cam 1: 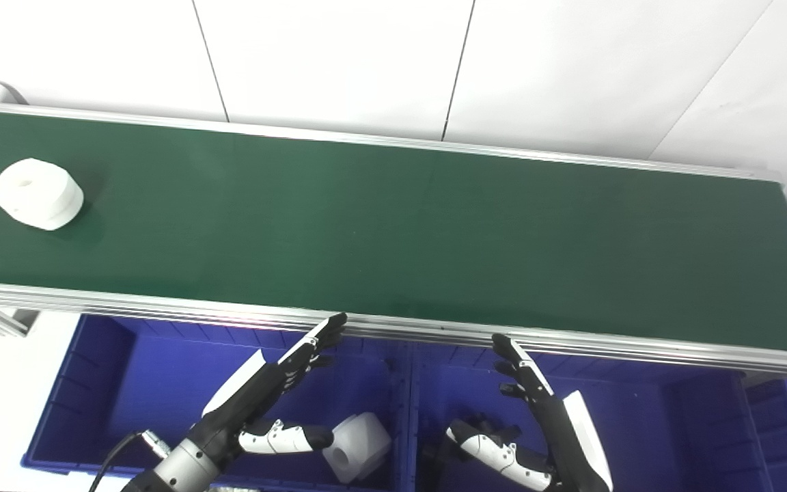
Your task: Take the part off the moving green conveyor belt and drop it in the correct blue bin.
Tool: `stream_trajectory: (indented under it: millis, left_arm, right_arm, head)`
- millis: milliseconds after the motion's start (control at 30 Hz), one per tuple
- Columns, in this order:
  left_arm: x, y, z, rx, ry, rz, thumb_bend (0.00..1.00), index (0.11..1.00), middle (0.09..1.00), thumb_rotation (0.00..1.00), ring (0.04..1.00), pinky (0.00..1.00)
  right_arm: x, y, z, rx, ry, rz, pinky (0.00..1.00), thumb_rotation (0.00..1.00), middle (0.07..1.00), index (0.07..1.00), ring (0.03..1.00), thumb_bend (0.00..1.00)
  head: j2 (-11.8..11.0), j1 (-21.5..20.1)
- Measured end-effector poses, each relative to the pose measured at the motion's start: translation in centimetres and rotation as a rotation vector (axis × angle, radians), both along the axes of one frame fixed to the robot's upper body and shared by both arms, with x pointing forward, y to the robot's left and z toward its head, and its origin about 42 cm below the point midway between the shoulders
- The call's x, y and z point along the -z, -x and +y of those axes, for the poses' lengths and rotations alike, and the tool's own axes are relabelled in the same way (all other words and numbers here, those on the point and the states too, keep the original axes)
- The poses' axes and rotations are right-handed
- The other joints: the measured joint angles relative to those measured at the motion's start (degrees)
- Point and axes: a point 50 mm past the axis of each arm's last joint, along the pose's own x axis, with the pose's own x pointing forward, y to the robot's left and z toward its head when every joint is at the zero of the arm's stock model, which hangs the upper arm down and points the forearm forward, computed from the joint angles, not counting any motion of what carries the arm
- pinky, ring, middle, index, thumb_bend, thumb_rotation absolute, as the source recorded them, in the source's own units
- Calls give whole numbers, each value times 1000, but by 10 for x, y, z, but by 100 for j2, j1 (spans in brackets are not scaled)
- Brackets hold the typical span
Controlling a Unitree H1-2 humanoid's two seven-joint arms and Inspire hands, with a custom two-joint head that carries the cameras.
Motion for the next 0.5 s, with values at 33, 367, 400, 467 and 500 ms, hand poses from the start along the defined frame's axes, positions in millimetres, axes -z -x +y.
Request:
stream_trajectory:
  millis: [33,367,400,467,500]
  left_arm:
    - [0,0,0,0,2,0,761,1000,1000,689,968,870]
    - [0,0,0,1,6,9,768,1000,1000,691,969,859]
    - [0,0,0,1,6,9,768,1000,1000,692,967,857]
    - [0,0,0,1,6,9,766,1000,1000,690,968,860]
    - [0,0,0,1,6,9,764,1000,1000,690,968,865]
  right_arm:
    - [0,0,0,0,0,0,803,495,920,929,885,681]
    - [0,0,-1,-2,7,1,790,485,928,930,890,675]
    - [0,0,-1,-2,7,1,800,480,932,931,896,675]
    - [0,0,-1,-2,3,2,800,479,934,932,897,677]
    - [0,0,-1,-2,2,2,797,481,932,930,895,679]
  head:
    - [9,0]
    - [0,9]
    - [-9,9]
    - [-9,9]
    - [-9,17]
